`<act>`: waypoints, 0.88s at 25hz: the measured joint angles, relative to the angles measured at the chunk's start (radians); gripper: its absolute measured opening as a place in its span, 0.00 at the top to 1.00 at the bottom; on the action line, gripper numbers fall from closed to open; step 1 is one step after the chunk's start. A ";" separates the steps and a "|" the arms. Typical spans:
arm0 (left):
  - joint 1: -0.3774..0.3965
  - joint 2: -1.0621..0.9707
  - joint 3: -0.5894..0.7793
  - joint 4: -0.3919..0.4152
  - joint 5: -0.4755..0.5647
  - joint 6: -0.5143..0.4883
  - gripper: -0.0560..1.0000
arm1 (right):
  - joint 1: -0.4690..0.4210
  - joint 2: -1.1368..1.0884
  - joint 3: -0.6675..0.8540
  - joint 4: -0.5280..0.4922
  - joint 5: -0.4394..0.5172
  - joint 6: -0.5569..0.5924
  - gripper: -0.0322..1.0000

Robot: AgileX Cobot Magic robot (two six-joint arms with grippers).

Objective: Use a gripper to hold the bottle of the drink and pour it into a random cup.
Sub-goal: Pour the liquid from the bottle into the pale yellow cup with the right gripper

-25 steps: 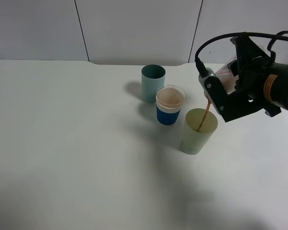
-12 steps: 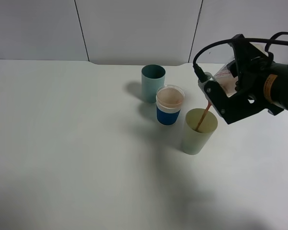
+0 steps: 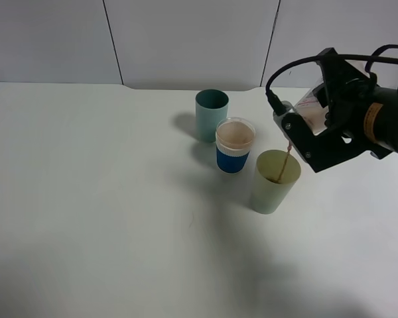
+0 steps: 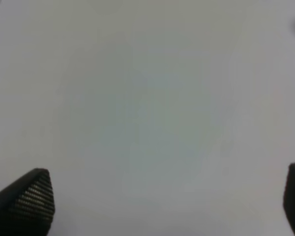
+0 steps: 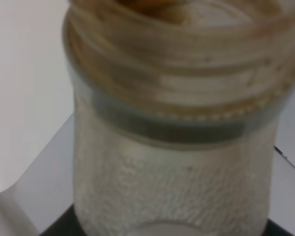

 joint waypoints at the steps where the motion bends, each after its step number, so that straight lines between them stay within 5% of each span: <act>1: 0.000 0.000 0.000 0.000 0.000 0.000 0.07 | 0.009 0.000 0.000 0.000 0.000 0.000 0.63; 22: 0.000 0.000 0.000 0.000 0.000 0.000 0.07 | 0.025 0.000 0.000 0.000 0.008 -0.070 0.63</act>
